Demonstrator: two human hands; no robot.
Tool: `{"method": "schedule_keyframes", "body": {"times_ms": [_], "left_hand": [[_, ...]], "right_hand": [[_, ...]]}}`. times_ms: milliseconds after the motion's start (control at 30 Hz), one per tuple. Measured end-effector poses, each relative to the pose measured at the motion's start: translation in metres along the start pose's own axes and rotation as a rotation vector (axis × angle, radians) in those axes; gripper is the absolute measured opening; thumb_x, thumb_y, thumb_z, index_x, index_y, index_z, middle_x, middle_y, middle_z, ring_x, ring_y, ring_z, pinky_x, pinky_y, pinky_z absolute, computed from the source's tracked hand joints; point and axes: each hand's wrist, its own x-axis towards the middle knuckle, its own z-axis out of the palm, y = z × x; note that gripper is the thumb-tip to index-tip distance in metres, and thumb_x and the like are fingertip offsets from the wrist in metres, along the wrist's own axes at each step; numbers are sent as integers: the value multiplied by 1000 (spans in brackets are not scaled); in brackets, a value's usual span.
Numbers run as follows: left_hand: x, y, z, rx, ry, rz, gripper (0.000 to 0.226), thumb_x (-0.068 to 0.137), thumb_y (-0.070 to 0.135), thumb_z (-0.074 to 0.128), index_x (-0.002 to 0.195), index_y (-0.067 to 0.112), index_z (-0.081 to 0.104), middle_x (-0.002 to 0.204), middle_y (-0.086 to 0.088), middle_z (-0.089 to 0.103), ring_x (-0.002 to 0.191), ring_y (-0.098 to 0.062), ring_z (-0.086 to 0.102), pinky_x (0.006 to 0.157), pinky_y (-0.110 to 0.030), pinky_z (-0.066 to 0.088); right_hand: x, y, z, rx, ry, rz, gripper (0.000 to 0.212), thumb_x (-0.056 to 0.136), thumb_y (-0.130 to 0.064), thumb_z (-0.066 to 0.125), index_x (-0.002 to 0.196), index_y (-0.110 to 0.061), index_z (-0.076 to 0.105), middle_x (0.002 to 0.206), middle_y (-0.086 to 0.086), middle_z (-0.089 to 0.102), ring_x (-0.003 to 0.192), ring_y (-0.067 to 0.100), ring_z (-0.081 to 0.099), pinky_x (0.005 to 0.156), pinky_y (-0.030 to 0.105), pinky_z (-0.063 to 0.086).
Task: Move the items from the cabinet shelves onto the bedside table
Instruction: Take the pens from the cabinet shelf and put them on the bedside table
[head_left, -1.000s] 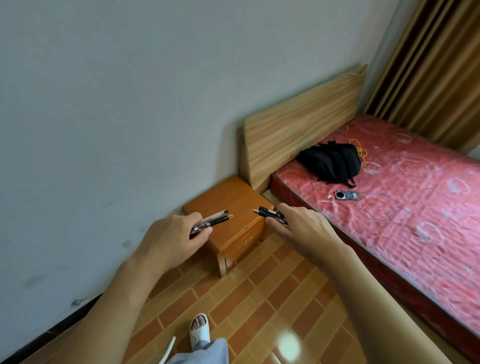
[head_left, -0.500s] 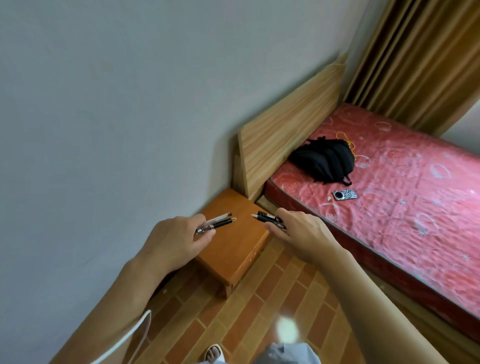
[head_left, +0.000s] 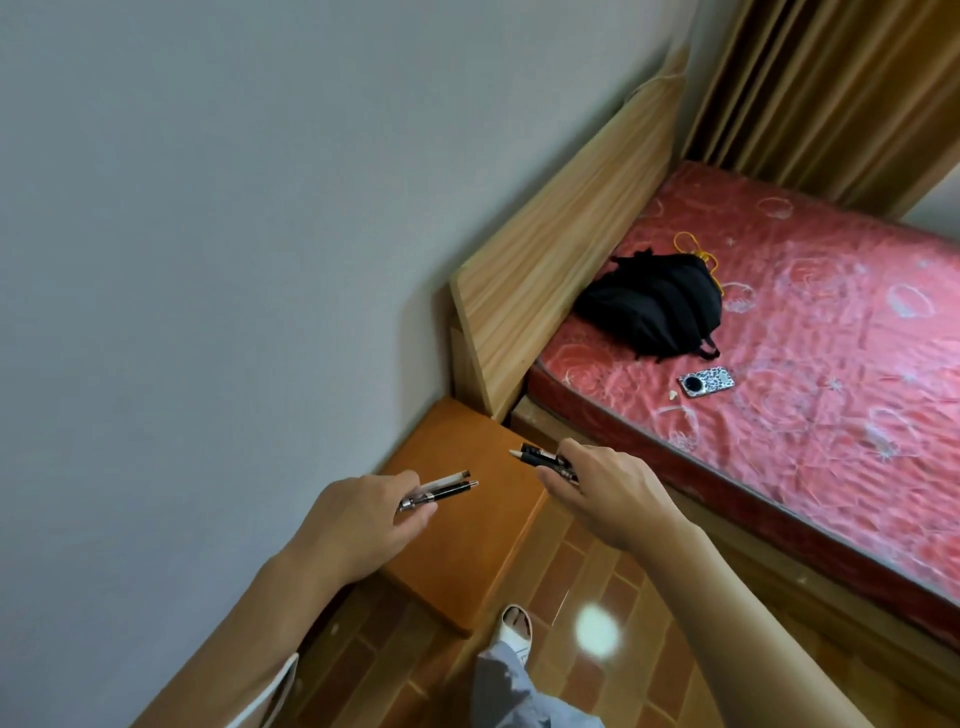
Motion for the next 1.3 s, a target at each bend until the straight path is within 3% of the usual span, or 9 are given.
{"method": "schedule_keyframes", "body": {"times_ms": [167, 300, 433, 600, 767, 933, 1067, 1167, 1300], "left_hand": [[62, -16, 17, 1, -30, 62, 23, 96, 61, 48, 87, 39, 48, 61, 19, 47, 52, -6, 49, 48, -13, 27], [107, -34, 43, 11, -78, 112, 29, 96, 61, 43, 89, 35, 50, 64, 13, 50, 53, -9, 50, 49, -26, 45], [145, -56, 80, -9, -129, 175, 26, 97, 61, 41, 88, 37, 45, 66, 14, 49, 52, -8, 47, 47, -26, 44], [186, -91, 144, 1, -215, 277, 20, 98, 61, 36, 89, 44, 35, 67, 17, 49, 48, -2, 41, 44, -15, 29], [218, -120, 225, 15, -314, 321, 25, 100, 60, 34, 94, 39, 45, 72, 15, 51, 54, -4, 49, 45, -21, 43], [233, -134, 310, 9, -414, 384, 20, 102, 50, 44, 100, 33, 54, 77, 16, 51, 56, -3, 50, 46, -17, 44], [246, -143, 369, 22, -475, 437, 21, 103, 48, 42, 104, 30, 53, 85, 15, 53, 64, -3, 53, 55, -23, 53], [258, -148, 404, 33, -495, 466, 22, 104, 47, 41, 107, 29, 53, 87, 15, 54, 65, -3, 52, 54, -20, 49], [277, -147, 434, 51, -474, 500, 24, 103, 50, 39, 101, 29, 51, 86, 13, 54, 67, -9, 54, 56, -27, 47]], "right_hand": [[59, 25, 16, 34, -20, -1, 39, 102, -67, 32, 90, -31, 42, 73, -11, 52, 59, 6, 50, 50, 29, 30], [99, 42, 37, 24, -60, 13, 39, 102, -67, 32, 90, -31, 41, 73, -11, 52, 58, 7, 50, 49, 29, 30], [131, 58, 67, 35, -86, 56, 39, 102, -68, 31, 89, -33, 39, 73, -12, 51, 57, 6, 48, 48, 29, 30], [165, 76, 124, 32, -111, 117, 41, 101, -70, 29, 93, -33, 43, 75, -12, 55, 58, 5, 50, 48, 28, 31], [193, 95, 202, 58, -133, 179, 45, 100, -71, 26, 95, -31, 46, 75, -10, 56, 57, 6, 50, 47, 29, 32], [218, 114, 287, 70, -167, 238, 43, 102, -69, 29, 100, -30, 47, 79, -9, 58, 59, 11, 53, 49, 31, 43], [234, 131, 346, 75, -164, 273, 39, 103, -66, 32, 99, -29, 44, 82, -7, 59, 59, 12, 51, 47, 29, 34], [241, 145, 383, 67, -156, 282, 43, 103, -65, 33, 108, -27, 51, 87, -6, 61, 63, 14, 55, 50, 30, 38], [248, 160, 416, 52, -139, 277, 43, 102, -66, 34, 108, -27, 51, 87, -7, 59, 62, 13, 55, 48, 28, 38]]}}
